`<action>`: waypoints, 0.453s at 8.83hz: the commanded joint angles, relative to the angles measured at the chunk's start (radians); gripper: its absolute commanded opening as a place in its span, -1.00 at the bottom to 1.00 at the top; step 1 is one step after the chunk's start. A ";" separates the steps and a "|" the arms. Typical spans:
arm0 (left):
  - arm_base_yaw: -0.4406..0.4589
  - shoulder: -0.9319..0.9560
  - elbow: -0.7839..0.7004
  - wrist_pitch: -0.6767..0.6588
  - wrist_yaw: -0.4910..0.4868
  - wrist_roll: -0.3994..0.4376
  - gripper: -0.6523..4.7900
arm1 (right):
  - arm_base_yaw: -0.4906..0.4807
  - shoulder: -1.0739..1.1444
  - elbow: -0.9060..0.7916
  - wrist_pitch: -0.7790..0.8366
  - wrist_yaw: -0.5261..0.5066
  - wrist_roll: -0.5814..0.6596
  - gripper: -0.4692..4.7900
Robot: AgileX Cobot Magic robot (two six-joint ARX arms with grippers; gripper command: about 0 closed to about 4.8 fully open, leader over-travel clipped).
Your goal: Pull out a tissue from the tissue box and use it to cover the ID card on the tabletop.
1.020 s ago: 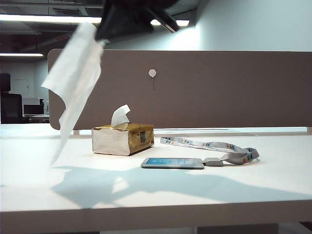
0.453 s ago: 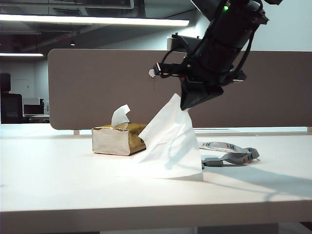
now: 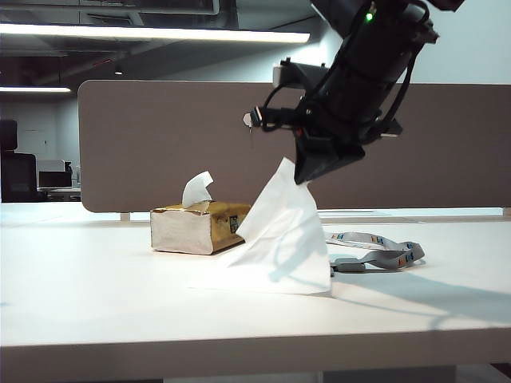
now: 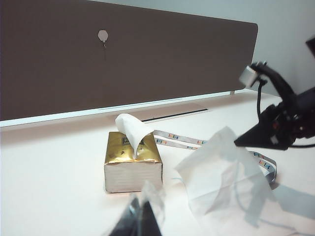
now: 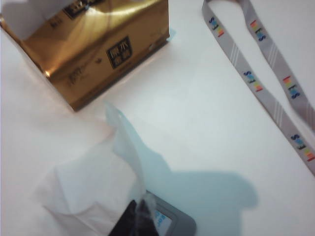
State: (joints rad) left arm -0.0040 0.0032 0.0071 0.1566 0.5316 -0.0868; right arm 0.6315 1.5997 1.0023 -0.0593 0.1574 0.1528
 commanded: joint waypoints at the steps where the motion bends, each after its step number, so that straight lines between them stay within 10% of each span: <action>1: -0.001 0.001 0.004 0.010 0.004 0.000 -0.78 | 0.002 0.066 0.002 0.012 0.108 0.011 -0.83; 4: -0.001 0.001 0.004 0.010 0.003 0.000 -0.78 | -0.010 0.066 0.002 0.012 0.132 0.012 -0.83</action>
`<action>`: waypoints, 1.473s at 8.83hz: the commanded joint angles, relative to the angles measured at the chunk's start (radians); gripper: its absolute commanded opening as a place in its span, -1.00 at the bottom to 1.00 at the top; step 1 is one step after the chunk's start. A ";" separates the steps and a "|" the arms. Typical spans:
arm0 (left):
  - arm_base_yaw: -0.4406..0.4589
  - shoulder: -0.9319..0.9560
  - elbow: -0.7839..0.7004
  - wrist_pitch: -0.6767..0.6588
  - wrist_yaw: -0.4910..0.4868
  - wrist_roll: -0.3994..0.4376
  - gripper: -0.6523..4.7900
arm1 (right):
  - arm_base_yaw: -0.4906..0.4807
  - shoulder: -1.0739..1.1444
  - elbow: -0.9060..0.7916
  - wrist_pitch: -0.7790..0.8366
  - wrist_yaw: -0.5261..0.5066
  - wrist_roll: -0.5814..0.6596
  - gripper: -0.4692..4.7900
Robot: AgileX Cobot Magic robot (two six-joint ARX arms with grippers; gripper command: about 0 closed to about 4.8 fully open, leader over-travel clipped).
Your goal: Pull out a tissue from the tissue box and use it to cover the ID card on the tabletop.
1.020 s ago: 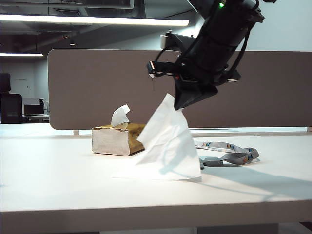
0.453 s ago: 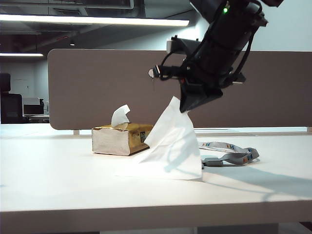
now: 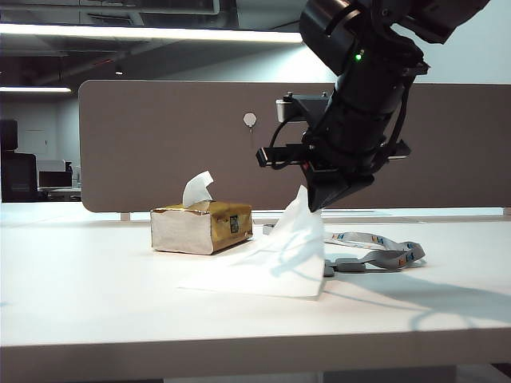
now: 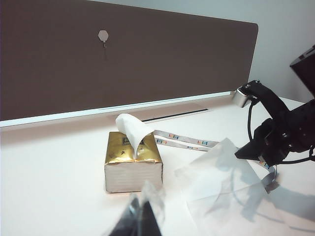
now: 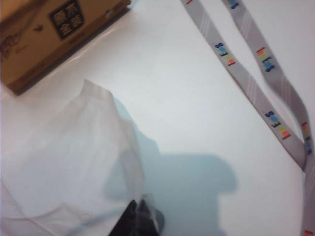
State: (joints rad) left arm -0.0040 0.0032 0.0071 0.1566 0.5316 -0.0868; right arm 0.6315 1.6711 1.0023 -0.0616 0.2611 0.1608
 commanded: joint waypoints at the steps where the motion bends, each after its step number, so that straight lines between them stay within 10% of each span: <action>1: -0.001 0.001 0.004 0.010 0.004 0.000 -0.78 | -0.010 -0.005 0.002 0.014 0.029 0.004 -0.83; 3: -0.001 0.001 0.004 0.010 0.004 0.000 -0.78 | -0.011 -0.005 0.003 0.033 0.058 0.008 -0.82; 7: -0.001 0.001 0.004 0.010 0.004 0.000 -0.78 | -0.010 -0.005 0.004 0.034 0.113 0.102 0.01; 12: -0.001 0.001 0.004 0.062 0.095 0.000 -0.78 | -0.011 -0.006 0.008 0.105 0.212 0.093 0.02; 13: -0.001 0.001 0.004 0.062 0.084 0.000 -0.78 | -0.012 -0.132 0.023 0.181 0.317 0.026 0.34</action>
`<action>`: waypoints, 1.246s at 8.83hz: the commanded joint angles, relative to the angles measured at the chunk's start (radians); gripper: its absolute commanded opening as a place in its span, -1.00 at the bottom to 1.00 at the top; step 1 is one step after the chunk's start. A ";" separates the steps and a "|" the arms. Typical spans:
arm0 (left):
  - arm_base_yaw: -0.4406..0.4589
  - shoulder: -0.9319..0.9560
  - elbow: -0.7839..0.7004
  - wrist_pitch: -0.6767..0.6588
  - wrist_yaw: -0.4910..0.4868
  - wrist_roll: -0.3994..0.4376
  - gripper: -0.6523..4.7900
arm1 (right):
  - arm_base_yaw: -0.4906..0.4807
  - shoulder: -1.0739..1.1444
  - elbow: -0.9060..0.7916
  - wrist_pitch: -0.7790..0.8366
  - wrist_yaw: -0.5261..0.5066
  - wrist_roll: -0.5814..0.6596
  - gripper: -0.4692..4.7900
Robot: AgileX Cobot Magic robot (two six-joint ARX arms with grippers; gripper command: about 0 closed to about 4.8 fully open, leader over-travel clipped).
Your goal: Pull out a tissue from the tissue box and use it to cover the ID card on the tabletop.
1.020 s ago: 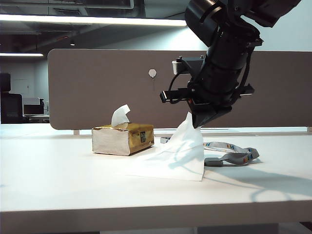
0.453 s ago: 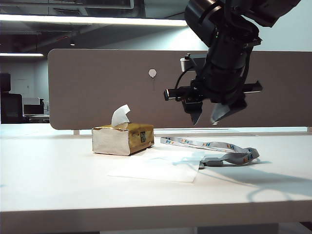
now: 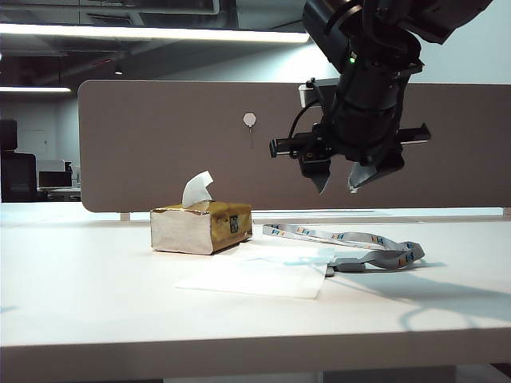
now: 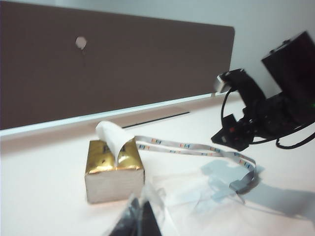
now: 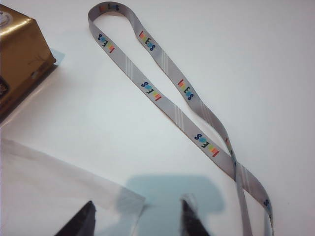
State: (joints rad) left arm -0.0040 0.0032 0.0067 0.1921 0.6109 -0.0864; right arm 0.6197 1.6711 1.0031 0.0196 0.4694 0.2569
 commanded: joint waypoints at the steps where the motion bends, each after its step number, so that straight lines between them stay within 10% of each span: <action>1: -0.001 0.001 0.004 0.026 -0.006 0.000 -0.78 | -0.003 -0.164 0.023 0.106 0.119 -0.071 0.34; 4: -0.001 0.001 0.004 -0.026 -0.035 0.000 -0.78 | -0.040 -0.543 0.021 0.034 0.064 -0.080 0.34; 5: -0.001 0.001 0.004 -0.090 -0.035 0.000 -0.78 | -0.039 -0.907 0.014 -0.299 0.042 -0.164 0.33; 7: -0.001 0.001 0.004 -0.089 -0.035 0.000 -0.78 | -0.039 -1.016 0.001 -0.380 -0.015 -0.164 0.26; 11: -0.001 0.001 0.004 -0.086 -0.035 0.000 -0.78 | -0.039 -1.454 -0.199 -0.548 -0.086 -0.155 -0.56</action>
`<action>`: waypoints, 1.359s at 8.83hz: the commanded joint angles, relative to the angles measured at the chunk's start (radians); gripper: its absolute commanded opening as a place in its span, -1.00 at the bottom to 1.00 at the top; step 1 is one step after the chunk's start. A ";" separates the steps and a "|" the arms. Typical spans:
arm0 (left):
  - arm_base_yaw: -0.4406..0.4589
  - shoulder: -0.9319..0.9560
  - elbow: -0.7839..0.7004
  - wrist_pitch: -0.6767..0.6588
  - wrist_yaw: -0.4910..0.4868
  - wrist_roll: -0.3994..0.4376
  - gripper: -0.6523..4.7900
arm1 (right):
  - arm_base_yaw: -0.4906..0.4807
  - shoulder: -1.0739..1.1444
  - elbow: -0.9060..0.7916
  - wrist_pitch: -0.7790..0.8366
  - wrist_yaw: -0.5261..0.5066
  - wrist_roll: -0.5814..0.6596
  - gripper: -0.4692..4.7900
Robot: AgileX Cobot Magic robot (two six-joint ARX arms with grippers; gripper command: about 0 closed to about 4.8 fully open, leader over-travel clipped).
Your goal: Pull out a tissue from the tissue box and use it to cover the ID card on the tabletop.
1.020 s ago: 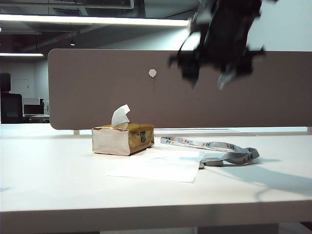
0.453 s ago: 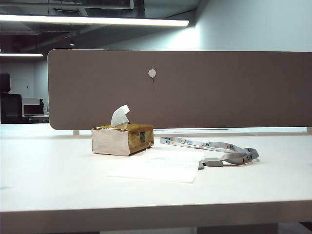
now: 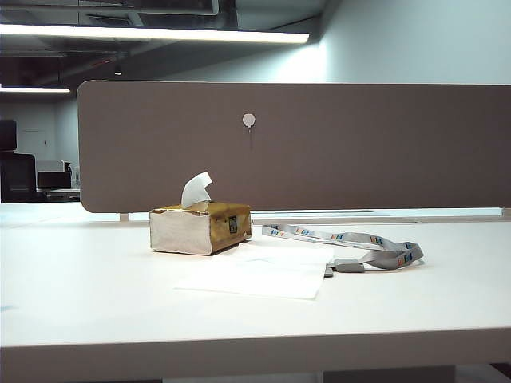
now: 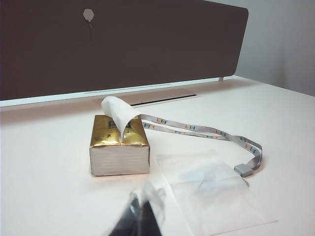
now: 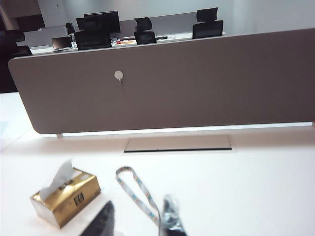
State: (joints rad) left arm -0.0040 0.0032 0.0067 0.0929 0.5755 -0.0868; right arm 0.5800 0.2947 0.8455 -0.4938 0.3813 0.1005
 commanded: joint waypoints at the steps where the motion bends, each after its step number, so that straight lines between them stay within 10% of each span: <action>1: -0.001 0.001 0.004 0.013 0.001 0.000 -0.78 | 0.001 -0.195 -0.122 -0.050 0.001 -0.089 -0.77; 4: -0.001 0.001 0.004 0.013 0.000 0.000 -0.78 | 0.000 -0.260 -0.183 -0.057 0.004 -0.249 -0.84; 5: 0.000 0.001 0.004 0.014 -0.037 0.000 -0.78 | 0.000 -0.291 -0.457 0.210 -0.093 -0.359 -0.84; 6: 0.000 0.001 0.004 0.013 -0.037 0.000 -0.78 | -0.002 -0.291 -0.648 0.456 -0.152 -0.255 -0.84; 12: 0.000 0.001 0.004 0.013 -0.037 0.000 -0.78 | -0.202 -0.292 -0.820 0.612 -0.282 -0.076 -0.84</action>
State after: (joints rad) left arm -0.0040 0.0032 0.0067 0.0933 0.5385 -0.0868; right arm 0.3923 0.0036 0.0364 0.0906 0.1196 -0.0017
